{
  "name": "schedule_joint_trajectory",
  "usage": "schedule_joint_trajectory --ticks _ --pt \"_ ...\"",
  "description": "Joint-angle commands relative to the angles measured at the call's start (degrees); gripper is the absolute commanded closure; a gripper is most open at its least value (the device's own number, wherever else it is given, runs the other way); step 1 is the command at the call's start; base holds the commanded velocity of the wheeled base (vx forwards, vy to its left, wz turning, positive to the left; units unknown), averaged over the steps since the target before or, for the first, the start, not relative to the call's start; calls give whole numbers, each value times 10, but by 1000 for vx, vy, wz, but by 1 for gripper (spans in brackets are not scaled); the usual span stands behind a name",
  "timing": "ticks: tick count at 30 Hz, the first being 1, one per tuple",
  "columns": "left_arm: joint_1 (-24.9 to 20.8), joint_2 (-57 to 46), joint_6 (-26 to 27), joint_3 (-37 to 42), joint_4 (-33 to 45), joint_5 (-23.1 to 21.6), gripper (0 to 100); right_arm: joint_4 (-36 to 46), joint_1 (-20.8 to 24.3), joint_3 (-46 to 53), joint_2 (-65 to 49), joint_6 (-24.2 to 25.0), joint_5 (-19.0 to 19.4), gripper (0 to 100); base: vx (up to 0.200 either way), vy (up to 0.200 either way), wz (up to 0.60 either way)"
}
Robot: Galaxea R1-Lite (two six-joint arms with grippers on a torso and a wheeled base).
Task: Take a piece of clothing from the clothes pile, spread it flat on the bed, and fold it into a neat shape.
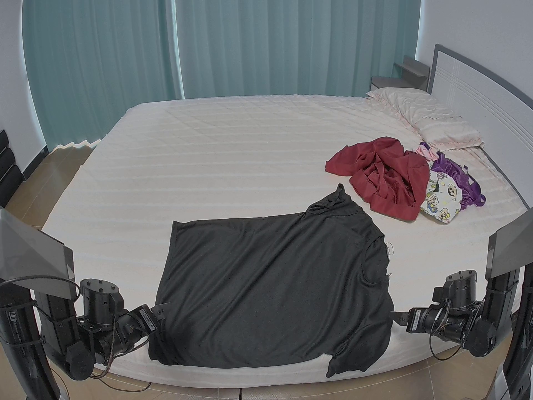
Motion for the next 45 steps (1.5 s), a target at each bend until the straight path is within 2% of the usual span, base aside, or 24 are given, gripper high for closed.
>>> schedule_joint_trajectory --ticks 1,8,14,17,32,45 --pt "-1 -12 -10 -2 0 0 0 -1 1 -2 0 0 1 0 0 0 0" --pt "-5 -12 -13 -7 0 0 0 -1 4 0 2 0 2 0 0 0 0" --pt "-7 -15 -38 -11 0 -7 0 -3 9 -1 4 13 2 0 0 0 0" --pt "-7 -16 -38 -7 0 -27 0 -6 13 -1 3 16 2 0 200 0 0" --pt "-6 -12 -38 -7 0 -28 0 -6 14 0 4 16 2 0 200 0 0" --pt "-6 6 -40 -17 -1 -27 0 -8 20 -4 4 25 3 0 0 0 0"
